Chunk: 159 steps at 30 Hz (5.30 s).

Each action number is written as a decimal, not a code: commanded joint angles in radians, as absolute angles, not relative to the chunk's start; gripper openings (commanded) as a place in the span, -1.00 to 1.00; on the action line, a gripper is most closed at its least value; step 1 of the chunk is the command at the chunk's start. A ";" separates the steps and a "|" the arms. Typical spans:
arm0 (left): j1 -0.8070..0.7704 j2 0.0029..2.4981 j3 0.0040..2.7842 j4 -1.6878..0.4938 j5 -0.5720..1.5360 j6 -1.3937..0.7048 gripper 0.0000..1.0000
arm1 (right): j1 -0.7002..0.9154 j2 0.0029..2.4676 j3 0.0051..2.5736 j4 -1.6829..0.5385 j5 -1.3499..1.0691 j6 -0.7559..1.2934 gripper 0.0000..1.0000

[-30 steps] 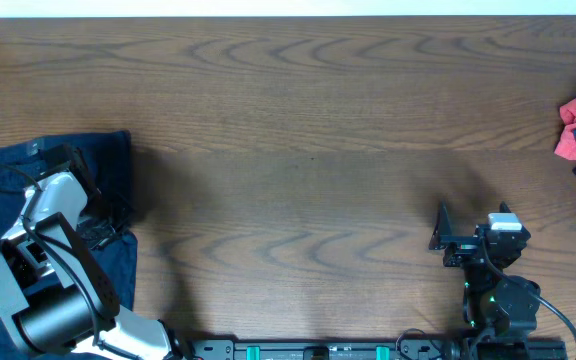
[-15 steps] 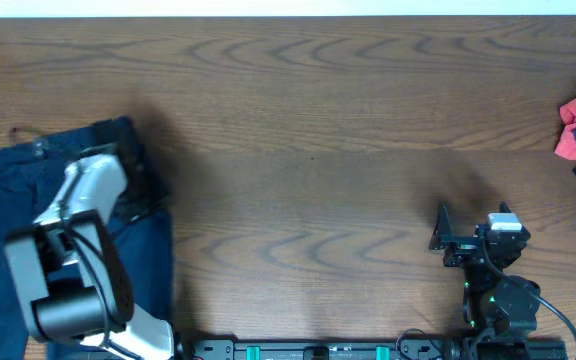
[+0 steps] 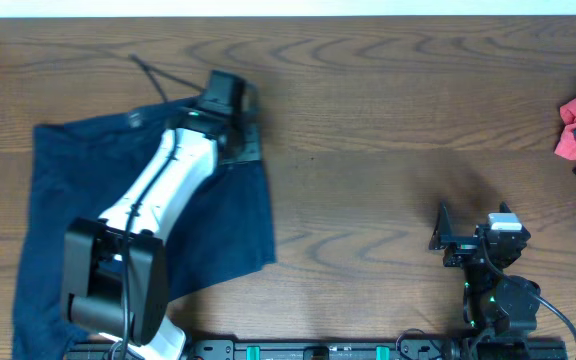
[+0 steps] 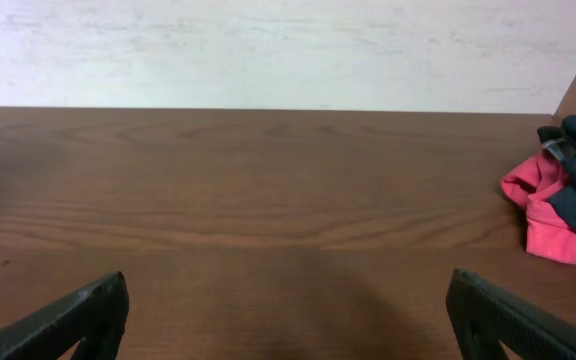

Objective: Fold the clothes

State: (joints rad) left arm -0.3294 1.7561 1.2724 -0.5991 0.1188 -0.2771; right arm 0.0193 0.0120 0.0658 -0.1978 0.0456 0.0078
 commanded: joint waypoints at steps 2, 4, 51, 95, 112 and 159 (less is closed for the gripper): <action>-0.427 1.758 1.295 -0.556 0.128 -0.275 -0.88 | 0.027 0.006 0.059 -0.198 0.056 0.022 0.98; -0.481 1.762 1.295 -0.536 0.128 -0.275 -0.88 | 0.027 0.006 0.059 -0.198 0.056 0.022 0.99; -0.383 1.548 1.298 -0.622 0.165 -0.349 0.56 | 0.027 0.270 0.279 -0.325 -0.124 -0.023 0.99; -0.031 1.411 1.298 -0.913 0.062 -0.348 0.55 | 0.231 2.202 1.883 -1.111 -0.342 -0.192 0.98; -0.031 1.410 1.298 -0.933 0.059 -0.334 0.56 | 0.244 2.342 1.883 -1.055 -0.360 -0.260 0.98; -0.246 1.517 1.264 -0.915 0.148 -0.361 0.46 | -0.200 2.394 1.983 -1.143 -0.347 0.089 -0.97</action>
State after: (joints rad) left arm -0.2111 1.4479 1.2785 -0.9195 0.1101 -0.3454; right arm -0.2207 2.3844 1.9682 -1.1362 -0.3359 0.0761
